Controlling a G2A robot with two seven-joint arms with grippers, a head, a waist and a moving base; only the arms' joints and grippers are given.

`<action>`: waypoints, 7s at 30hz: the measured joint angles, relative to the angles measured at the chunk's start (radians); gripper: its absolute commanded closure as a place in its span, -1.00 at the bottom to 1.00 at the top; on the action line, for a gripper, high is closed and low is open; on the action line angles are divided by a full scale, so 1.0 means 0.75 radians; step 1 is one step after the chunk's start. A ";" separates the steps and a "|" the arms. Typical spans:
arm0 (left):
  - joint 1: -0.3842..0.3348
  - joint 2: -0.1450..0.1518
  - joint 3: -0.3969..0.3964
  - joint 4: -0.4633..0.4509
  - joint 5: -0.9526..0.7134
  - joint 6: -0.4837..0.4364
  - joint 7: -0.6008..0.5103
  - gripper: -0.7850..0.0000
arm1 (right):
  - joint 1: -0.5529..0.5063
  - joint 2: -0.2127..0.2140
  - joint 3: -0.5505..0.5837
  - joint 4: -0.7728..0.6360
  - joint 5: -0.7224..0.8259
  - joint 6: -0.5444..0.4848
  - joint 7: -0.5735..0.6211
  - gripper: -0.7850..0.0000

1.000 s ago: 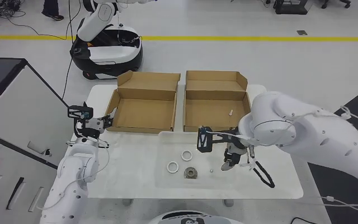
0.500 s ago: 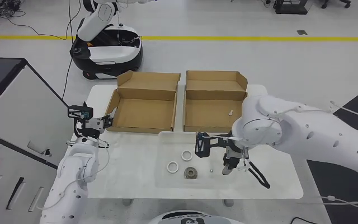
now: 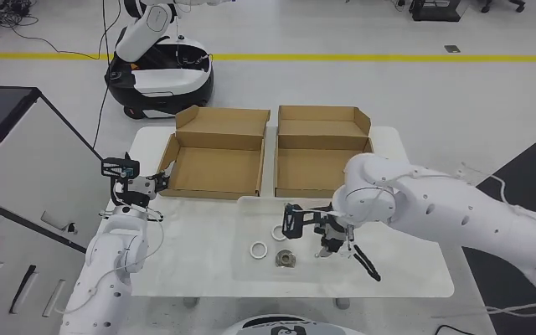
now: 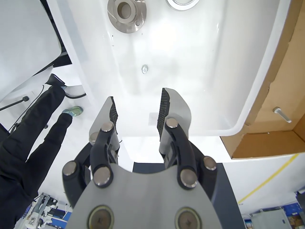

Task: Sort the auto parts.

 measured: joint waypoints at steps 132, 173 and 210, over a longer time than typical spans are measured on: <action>0.000 0.000 0.000 0.000 0.000 0.000 0.000 -1.00 | -0.098 -0.067 0.296 0.224 0.326 -0.075 0.040 1.00; 0.000 0.000 0.000 0.000 0.000 0.000 0.000 -1.00 | -0.058 0.144 0.139 0.222 1.060 -0.965 -0.814 1.00; 0.000 0.000 0.000 0.000 0.000 0.000 0.000 -1.00 | -0.297 0.255 0.425 0.024 1.578 -1.035 -0.884 1.00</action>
